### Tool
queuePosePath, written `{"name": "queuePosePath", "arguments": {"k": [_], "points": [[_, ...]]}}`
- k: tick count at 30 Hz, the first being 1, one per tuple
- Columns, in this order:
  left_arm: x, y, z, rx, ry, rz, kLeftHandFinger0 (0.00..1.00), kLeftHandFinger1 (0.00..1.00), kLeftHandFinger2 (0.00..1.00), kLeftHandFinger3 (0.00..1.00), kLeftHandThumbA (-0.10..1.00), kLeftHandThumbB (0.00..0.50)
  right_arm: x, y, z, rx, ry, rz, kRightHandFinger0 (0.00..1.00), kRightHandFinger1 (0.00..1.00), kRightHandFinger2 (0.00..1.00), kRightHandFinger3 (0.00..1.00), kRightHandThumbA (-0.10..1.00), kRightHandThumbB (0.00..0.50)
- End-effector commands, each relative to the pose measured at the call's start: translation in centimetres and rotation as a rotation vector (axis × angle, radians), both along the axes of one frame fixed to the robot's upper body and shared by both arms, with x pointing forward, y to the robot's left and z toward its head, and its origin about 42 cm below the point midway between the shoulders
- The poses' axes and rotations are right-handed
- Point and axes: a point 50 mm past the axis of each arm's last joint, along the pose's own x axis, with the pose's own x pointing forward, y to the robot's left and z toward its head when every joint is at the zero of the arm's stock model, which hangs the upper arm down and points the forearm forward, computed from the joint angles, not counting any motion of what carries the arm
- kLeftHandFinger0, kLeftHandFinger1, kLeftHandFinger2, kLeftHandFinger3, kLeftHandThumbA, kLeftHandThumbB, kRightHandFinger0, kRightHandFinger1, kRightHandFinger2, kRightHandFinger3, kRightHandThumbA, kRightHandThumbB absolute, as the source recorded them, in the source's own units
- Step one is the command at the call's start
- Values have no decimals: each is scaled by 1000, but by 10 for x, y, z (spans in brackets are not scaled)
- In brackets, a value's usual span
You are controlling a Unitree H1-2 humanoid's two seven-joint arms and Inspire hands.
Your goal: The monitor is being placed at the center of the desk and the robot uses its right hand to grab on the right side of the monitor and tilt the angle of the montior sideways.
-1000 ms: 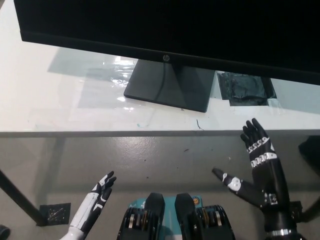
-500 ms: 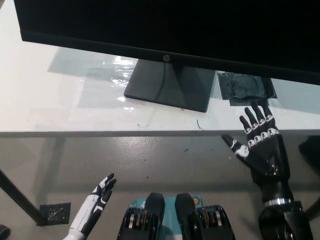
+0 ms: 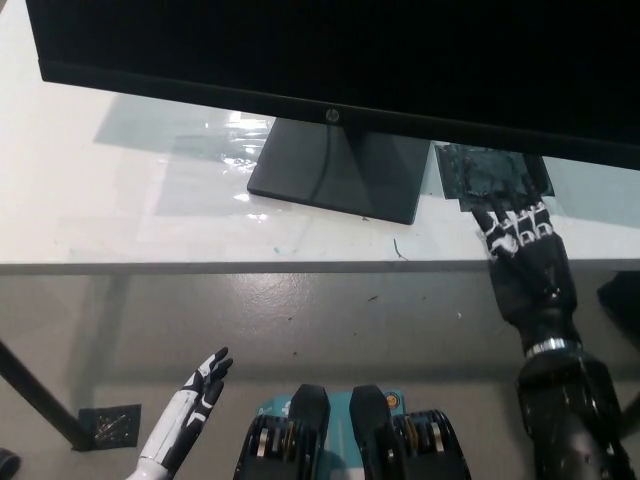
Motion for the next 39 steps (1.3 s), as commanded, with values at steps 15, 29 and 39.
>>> {"name": "queuePosePath", "arguments": {"k": [15, 29, 39], "points": [[6, 4, 15, -13, -105, -15, 1000, 1000, 1000, 1000, 1000, 303, 59, 40, 28, 442, -45, 252, 1000, 1000, 1000, 1000, 1000, 357], [8, 4, 16, -12, -107, -19, 1000, 1000, 1000, 1000, 1000, 294, 86, 47, 41, 426, -48, 258, 1000, 1000, 1000, 1000, 1000, 355], [7, 3, 16, -15, -108, -19, 1000, 1000, 1000, 1000, 1000, 299, 107, 40, 57, 397, -57, 233, 1000, 1000, 1000, 1000, 1000, 364]]}}
